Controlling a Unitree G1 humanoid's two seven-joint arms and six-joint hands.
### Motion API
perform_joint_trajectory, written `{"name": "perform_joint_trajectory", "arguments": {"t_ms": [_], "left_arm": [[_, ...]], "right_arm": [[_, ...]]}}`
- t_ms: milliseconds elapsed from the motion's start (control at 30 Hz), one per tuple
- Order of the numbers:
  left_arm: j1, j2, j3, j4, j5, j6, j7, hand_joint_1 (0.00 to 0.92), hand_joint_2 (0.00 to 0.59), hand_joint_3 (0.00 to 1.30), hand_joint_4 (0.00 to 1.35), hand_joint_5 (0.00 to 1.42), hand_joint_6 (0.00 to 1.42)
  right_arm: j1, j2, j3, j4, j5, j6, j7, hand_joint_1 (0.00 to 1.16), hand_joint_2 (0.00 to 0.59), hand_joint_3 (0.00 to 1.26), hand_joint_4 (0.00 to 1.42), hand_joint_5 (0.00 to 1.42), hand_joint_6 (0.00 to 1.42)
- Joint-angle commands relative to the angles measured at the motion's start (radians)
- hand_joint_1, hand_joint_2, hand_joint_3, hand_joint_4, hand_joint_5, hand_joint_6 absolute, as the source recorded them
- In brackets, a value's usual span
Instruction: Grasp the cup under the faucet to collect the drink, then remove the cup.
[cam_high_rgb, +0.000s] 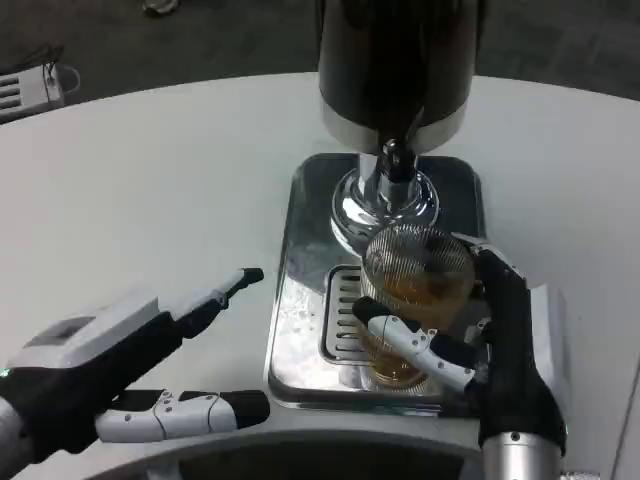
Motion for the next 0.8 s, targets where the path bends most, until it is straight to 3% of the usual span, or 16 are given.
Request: {"name": "perform_joint_trajectory", "arguments": {"t_ms": [33, 400, 600, 800], "left_arm": [[-0.006, -0.004, -0.017, 0.015, 0.015, 0.006, 0.007, 0.0, 0.085, 0.03, 0.0, 0.09, 0.19], [-0.007, -0.001, -0.017, 0.026, 0.013, -0.001, 0.013, 0.0, 0.085, 0.03, 0.0, 0.09, 0.19], [-0.014, 0.003, -0.01, 0.029, 0.01, -0.01, 0.018, 0.0, 0.085, 0.03, 0.0, 0.09, 0.19], [-0.016, 0.007, -0.002, 0.03, 0.009, -0.024, 0.023, 0.0, 0.085, 0.03, 0.0, 0.09, 0.19]], "right_arm": [[-0.006, 0.003, -0.002, -0.031, -0.024, -0.015, 0.029, 0.99, 0.259, 1.19, 1.42, 1.42, 1.42], [0.006, 0.009, 0.004, -0.055, -0.036, -0.03, 0.089, 0.99, 0.258, 1.19, 1.42, 1.42, 1.42], [0.052, -0.007, 0.015, -0.128, -0.035, -0.034, 0.145, 0.99, 0.258, 1.19, 1.42, 1.42, 1.42], [0.155, -0.037, 0.013, -0.271, -0.017, -0.028, 0.229, 0.99, 0.258, 1.19, 1.42, 1.42, 1.42]]}}
